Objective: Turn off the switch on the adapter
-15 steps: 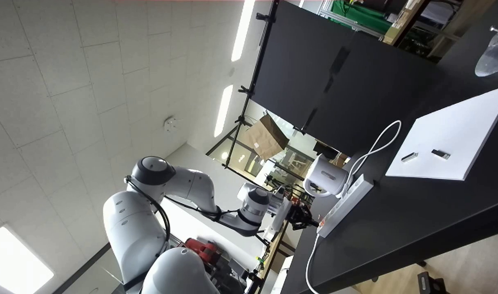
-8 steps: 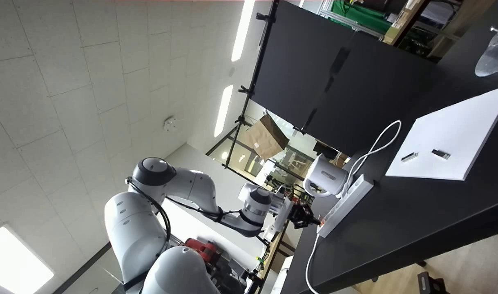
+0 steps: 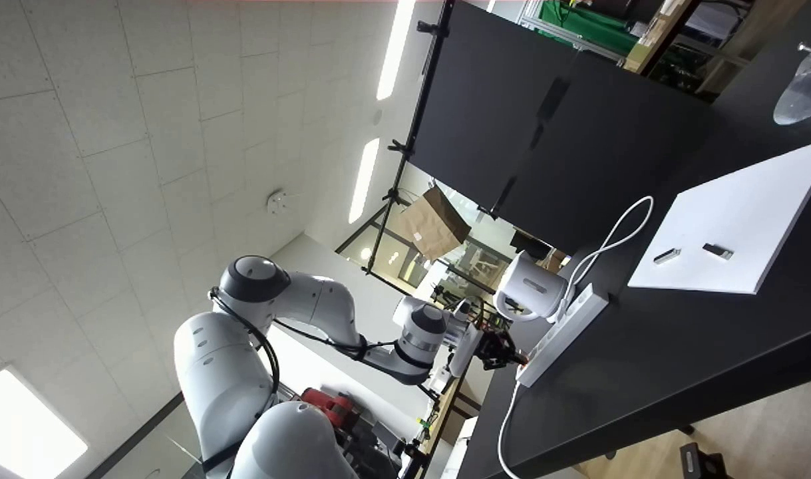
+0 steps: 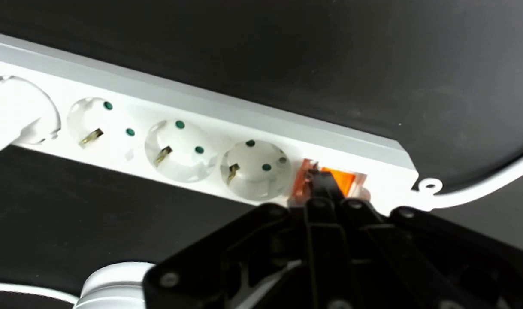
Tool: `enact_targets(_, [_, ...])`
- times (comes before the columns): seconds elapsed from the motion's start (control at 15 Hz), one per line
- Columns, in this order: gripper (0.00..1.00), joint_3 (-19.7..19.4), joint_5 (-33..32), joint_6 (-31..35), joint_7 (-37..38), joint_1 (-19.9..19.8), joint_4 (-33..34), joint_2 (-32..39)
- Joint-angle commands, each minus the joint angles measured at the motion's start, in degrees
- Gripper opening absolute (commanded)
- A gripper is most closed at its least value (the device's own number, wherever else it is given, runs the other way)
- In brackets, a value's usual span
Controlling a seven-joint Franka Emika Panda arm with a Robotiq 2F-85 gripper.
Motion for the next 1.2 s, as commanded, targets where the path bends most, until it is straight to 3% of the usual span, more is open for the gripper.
enact_targets(0.0, [0.00, -0.08, 1.52, 0.63, 2.98, 0.10, 0.42, 0.49])
enact_targets(1.13, [0.00, -3.24, 2.46, 2.58, 10.04, 4.41, 1.51, 1.93])
